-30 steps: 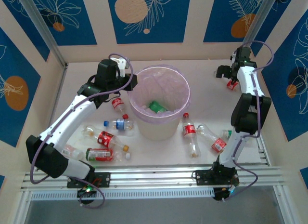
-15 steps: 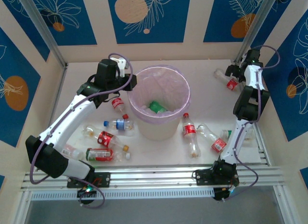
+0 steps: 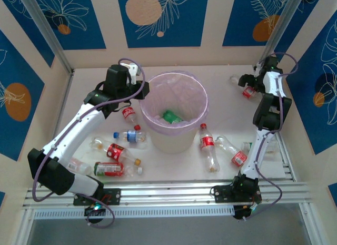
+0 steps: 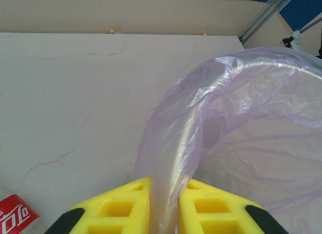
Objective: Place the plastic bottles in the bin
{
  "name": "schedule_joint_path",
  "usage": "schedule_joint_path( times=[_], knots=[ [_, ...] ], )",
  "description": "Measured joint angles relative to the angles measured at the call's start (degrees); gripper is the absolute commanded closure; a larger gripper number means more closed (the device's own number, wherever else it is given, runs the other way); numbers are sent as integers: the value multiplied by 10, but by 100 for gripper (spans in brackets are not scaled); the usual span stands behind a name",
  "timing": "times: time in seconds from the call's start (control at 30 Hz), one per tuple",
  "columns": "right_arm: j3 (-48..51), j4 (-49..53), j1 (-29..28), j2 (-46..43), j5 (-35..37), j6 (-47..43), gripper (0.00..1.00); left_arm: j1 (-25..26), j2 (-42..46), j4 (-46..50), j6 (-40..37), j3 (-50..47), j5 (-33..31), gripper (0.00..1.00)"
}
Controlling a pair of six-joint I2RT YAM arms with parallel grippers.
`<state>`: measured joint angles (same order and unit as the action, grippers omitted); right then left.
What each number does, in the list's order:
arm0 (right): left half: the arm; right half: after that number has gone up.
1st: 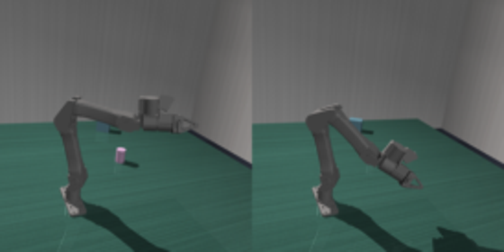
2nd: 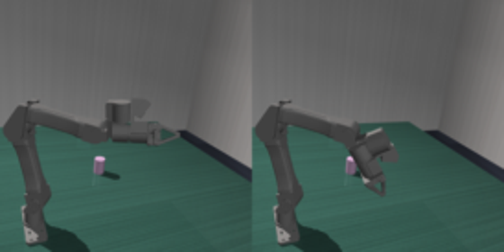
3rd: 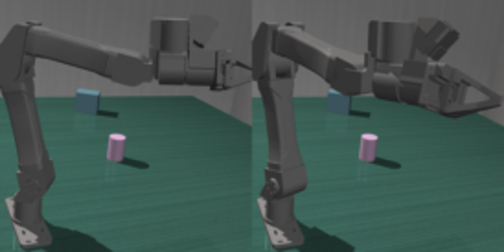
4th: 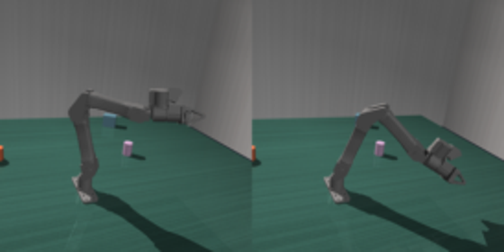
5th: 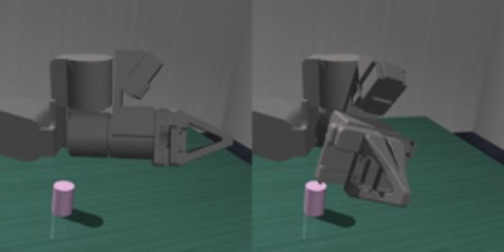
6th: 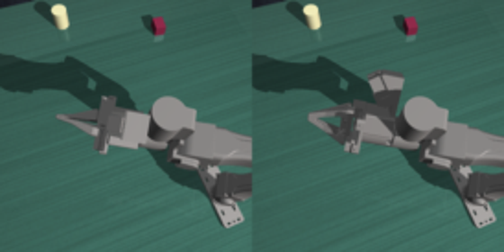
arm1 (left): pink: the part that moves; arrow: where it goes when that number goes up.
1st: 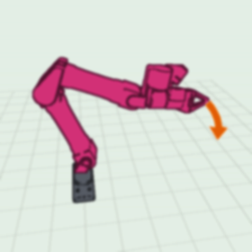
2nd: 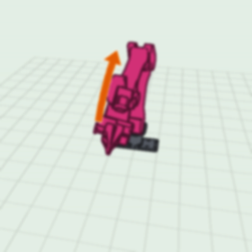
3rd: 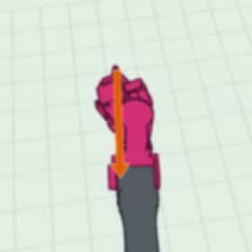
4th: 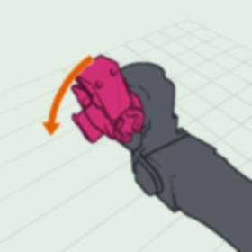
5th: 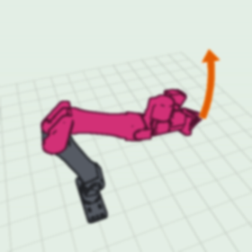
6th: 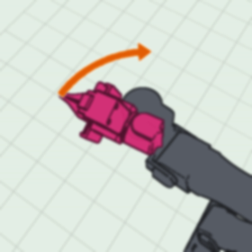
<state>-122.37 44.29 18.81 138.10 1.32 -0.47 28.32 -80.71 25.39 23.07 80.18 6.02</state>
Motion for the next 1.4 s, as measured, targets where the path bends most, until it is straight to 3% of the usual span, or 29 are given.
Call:
schedule_joint_path(
  times=[0.27,0.47,0.57,0.83,1.2,1.4],
  knots=[
    [57,20,-23,-6,6,-19,6,0,5,4,0,0,-4,81],
    [57,25,-27,-7,23,-20,14,0,11,6,0,0,-6,81],
    [57,24,-30,-7,29,-15,24,0,13,6,0,0,-6,81],
    [65,21,-34,-18,35,-5,41,0,16,6,0,-4,-10,81],
    [155,3,-56,-212,8,28,45,0,16,2,0,-6,-10,81],
    [205,-4,-116,-355,-35,60,48,0,16,-6,0,-12,-10,84]
  ],
)
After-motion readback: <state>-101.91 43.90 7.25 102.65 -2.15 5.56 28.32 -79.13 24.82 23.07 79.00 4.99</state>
